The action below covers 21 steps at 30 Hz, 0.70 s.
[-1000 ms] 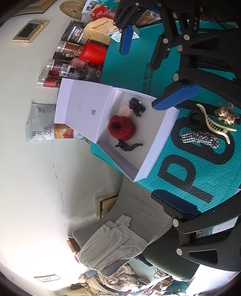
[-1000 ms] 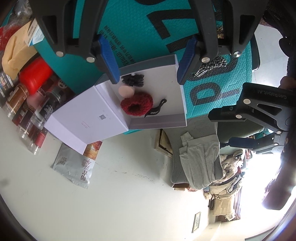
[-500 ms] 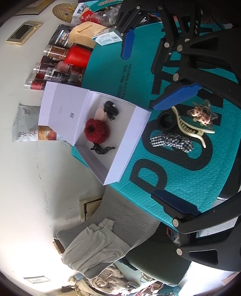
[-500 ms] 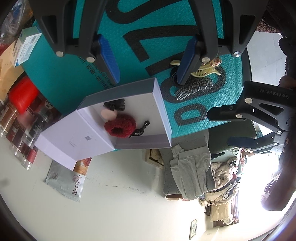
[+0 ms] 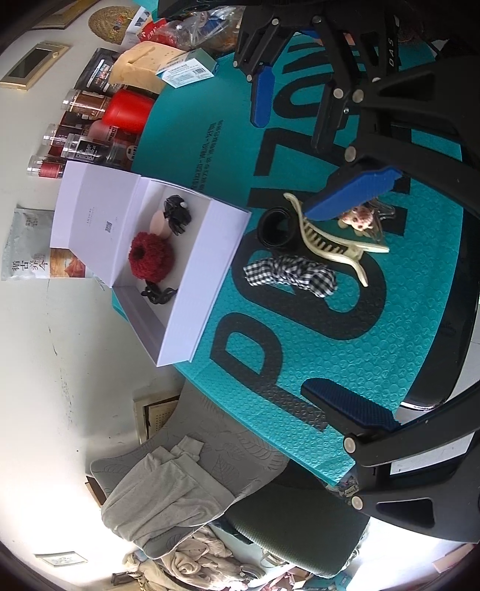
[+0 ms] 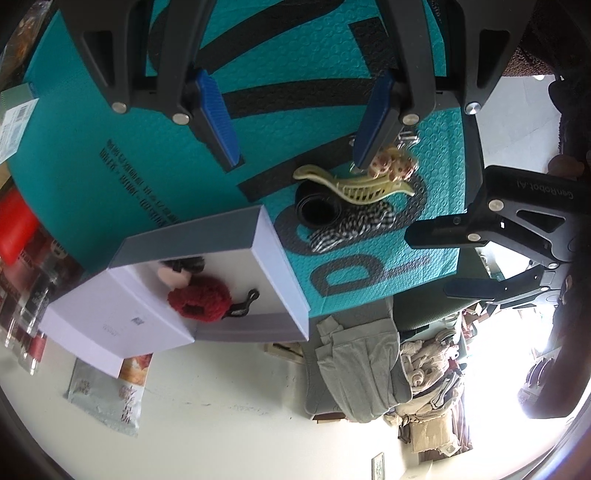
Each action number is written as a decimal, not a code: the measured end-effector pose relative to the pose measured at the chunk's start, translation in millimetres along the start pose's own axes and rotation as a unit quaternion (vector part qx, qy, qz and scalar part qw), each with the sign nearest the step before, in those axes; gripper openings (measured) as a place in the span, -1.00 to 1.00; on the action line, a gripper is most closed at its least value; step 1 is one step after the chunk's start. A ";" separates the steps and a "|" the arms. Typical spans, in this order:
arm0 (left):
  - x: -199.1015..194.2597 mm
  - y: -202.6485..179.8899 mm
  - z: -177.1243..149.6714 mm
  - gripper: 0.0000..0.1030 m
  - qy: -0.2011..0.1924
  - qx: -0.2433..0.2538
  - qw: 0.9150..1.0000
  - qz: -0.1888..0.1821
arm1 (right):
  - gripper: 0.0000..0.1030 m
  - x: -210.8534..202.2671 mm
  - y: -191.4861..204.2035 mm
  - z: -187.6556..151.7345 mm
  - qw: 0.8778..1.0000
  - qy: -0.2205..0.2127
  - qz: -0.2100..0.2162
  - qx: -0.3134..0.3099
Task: Organize objects
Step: 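Grasp the bear-head clip with the right tool while left tool approaches cream claw clip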
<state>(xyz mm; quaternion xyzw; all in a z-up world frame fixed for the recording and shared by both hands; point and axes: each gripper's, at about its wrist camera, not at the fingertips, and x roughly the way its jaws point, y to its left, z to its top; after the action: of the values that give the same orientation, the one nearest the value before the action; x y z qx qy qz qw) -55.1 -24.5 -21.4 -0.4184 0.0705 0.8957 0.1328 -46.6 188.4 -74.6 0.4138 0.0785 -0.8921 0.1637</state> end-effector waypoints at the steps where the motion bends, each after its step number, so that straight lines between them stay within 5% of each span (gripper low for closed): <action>1: 2.1 0.3 -2.6 0.68 0.002 0.001 1.000 0.000 | 0.26 2.0 1.3 -1.1 1.000 0.002 0.004 -0.001; 21: 42.2 34.9 -34.1 0.68 0.041 -0.032 0.999 -0.008 | 0.27 42.9 33.9 -7.9 0.992 0.054 0.112 0.009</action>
<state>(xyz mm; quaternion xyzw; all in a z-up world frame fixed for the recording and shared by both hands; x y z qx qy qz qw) -66.5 -58.5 -75.1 -0.4597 0.0433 0.8784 0.1237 -54.8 149.1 -112.6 0.4689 0.0327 -0.8451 0.2547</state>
